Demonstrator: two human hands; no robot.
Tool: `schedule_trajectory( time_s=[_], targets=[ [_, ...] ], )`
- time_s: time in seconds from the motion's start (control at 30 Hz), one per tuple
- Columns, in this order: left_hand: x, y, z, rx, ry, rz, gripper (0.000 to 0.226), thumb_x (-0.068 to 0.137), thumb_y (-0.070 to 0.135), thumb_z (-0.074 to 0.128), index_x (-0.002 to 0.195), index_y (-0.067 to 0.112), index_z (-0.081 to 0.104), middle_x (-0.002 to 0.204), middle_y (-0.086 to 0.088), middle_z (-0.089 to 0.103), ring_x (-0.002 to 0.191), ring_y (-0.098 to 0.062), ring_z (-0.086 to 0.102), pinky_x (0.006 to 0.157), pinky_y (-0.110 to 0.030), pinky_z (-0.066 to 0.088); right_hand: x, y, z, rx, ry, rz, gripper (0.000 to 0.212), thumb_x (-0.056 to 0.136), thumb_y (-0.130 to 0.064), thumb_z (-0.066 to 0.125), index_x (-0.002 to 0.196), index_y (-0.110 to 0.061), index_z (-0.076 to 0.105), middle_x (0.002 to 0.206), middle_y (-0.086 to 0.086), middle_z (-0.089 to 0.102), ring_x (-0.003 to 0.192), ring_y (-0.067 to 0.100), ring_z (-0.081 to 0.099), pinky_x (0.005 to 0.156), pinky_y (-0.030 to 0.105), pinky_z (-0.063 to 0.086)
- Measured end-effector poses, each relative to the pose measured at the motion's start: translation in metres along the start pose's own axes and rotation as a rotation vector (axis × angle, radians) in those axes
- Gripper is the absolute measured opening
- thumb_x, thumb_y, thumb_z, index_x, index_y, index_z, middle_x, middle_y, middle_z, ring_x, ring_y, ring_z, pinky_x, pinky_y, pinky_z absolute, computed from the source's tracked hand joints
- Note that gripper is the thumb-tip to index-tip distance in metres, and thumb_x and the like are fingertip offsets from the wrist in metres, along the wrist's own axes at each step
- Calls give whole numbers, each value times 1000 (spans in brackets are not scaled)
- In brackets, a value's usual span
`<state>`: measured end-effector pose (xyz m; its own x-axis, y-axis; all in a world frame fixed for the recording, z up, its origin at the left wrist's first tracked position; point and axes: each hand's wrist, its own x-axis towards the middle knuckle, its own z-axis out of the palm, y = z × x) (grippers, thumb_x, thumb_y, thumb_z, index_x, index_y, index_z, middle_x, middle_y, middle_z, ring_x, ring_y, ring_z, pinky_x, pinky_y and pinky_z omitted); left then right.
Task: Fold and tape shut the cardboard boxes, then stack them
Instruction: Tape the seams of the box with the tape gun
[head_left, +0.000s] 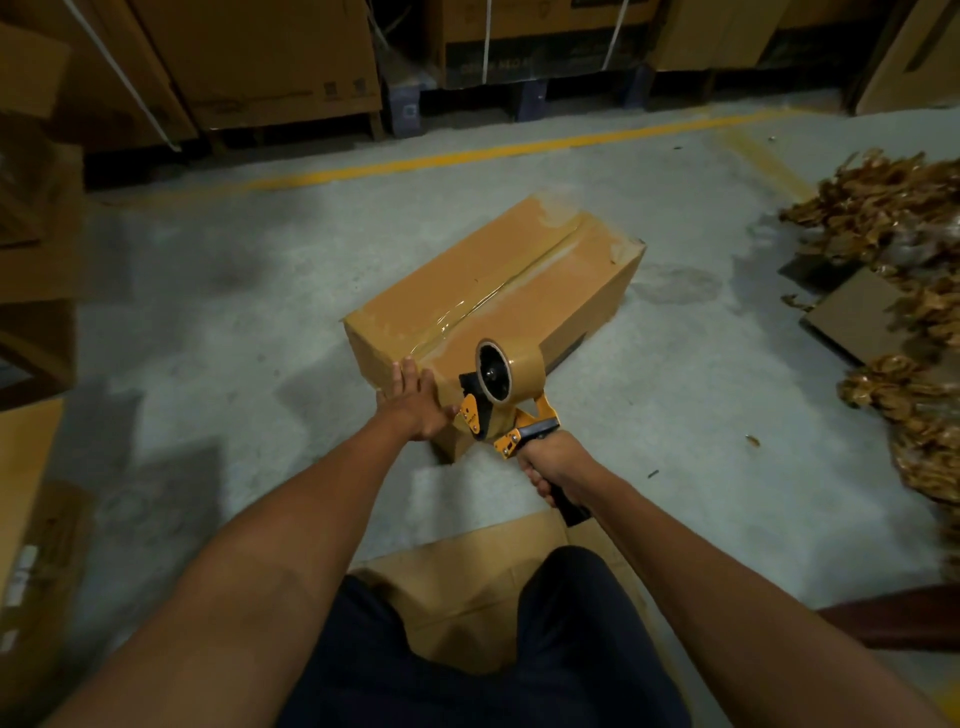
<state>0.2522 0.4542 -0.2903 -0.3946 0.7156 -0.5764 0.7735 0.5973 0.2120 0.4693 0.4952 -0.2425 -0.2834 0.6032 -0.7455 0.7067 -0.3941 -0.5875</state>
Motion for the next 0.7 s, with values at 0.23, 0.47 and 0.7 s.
schedule_trajectory(
  time_s=[0.23, 0.47, 0.7],
  targets=[
    [3, 3, -4, 36, -33, -23, 89, 100, 59, 37, 158, 11, -12, 157, -15, -36, 146, -35, -31, 119, -62, -1, 13, 57, -30, -135, 186, 37, 24, 88, -28, 55, 72, -11, 56, 61, 10, 55, 50, 22, 51, 51, 29, 44],
    [8, 25, 26, 204, 350, 214, 74, 104, 50, 25, 155, -2, 13, 165, -22, -2, 152, -36, -9, 123, -55, 0, 26, 47, -93, 224, 121, 77, 25, 83, -4, 50, 61, -14, 46, 49, 3, 43, 41, 17, 38, 44, 23, 34],
    [37, 34, 37, 313, 428, 274, 64, 103, 46, 37, 152, 7, 29, 155, -23, 31, 144, -39, 29, 115, -54, 28, 63, 41, -92, 533, 10, 62, 6, 93, -5, 50, 93, 1, 51, 65, 19, 54, 51, 27, 53, 50, 32, 44]
  ],
)
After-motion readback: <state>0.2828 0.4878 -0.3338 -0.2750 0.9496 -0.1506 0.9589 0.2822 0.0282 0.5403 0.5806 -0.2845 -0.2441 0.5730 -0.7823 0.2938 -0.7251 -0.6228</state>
